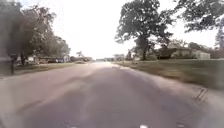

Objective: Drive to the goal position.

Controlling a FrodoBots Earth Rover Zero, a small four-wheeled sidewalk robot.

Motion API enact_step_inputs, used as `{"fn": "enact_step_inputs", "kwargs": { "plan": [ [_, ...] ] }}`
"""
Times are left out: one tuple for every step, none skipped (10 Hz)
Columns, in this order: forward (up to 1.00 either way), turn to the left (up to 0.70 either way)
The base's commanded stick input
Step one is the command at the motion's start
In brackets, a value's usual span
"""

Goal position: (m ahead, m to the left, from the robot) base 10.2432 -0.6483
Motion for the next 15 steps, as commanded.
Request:
{"fn": "enact_step_inputs", "kwargs": {
  "plan": [
    [1.0, 0.0],
    [1.0, 0.0],
    [1.0, 0.0],
    [1.0, 0.0],
    [1.0, 0.0],
    [1.0, 0.0],
    [1.0, 0.0],
    [1.0, 0.0],
    [1.0, 0.02],
    [1.0, 0.02],
    [1.0, 0.03],
    [1.0, 0.04],
    [1.0, 0.04],
    [1.0, 0.01],
    [1.0, 0.0]
  ]
}}
